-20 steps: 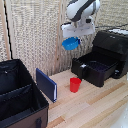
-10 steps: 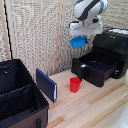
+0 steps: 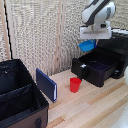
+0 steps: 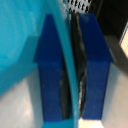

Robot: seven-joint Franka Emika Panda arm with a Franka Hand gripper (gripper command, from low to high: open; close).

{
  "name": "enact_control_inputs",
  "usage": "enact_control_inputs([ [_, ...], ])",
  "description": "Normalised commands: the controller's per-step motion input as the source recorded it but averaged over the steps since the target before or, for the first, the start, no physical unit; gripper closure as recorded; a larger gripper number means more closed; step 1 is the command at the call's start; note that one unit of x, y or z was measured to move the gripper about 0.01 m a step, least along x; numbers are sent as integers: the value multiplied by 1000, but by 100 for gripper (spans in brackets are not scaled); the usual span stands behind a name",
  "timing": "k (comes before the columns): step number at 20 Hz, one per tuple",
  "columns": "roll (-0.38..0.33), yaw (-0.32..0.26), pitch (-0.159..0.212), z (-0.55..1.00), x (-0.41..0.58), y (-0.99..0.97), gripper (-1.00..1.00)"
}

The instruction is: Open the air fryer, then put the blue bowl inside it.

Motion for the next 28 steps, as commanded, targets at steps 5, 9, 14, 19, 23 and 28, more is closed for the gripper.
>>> enact_control_inputs([
  [5,-75,-44,80,-486,0,-234,100],
  [9,-74,0,80,-411,0,-179,100],
  [14,-135,14,71,-479,0,-117,100],
  [19,-142,17,8,-401,13,-97,100],
  [23,-21,6,55,-74,44,-191,-100],
  [28,34,-30,120,693,3,-71,-100],
])
